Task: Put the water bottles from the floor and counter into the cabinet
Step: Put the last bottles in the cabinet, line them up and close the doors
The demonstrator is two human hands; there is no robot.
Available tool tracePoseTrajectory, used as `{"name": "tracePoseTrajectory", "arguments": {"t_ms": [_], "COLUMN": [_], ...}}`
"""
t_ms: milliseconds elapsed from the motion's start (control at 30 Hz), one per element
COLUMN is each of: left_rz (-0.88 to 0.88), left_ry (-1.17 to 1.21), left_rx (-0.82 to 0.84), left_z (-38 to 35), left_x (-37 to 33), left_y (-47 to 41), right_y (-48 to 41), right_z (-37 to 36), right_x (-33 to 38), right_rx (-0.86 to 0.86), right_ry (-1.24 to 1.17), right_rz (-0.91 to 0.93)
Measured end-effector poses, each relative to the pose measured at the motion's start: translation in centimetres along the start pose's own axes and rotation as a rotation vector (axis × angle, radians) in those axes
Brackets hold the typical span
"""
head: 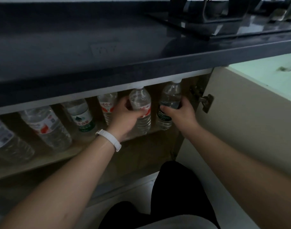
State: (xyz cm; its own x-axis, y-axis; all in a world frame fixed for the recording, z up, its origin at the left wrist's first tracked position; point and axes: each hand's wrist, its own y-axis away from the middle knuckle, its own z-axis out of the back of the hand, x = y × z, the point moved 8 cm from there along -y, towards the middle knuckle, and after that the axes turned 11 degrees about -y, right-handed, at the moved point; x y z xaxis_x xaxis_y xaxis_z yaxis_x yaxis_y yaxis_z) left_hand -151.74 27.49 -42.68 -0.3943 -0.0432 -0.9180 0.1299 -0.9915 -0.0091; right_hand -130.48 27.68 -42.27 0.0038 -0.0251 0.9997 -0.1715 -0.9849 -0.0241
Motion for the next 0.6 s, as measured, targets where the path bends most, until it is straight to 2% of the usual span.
{"name": "tracePoseTrajectory", "arguments": {"t_ms": [333, 600], "left_rz": [-0.082, -0.084], "left_ry": [-0.044, -0.032], "left_rx": [-0.045, -0.076], "left_z": [-2.1, -3.5], "left_x": [-2.1, -0.3], "left_y": [-4.8, -9.0], "right_y": [-4.9, -7.9], "right_z": [-1.0, -1.5], "right_x": [-0.4, -1.6], "right_rx": [-0.042, -0.039], "right_ry": [0.027, 0.085], "right_rz": [-0.007, 0.044]}}
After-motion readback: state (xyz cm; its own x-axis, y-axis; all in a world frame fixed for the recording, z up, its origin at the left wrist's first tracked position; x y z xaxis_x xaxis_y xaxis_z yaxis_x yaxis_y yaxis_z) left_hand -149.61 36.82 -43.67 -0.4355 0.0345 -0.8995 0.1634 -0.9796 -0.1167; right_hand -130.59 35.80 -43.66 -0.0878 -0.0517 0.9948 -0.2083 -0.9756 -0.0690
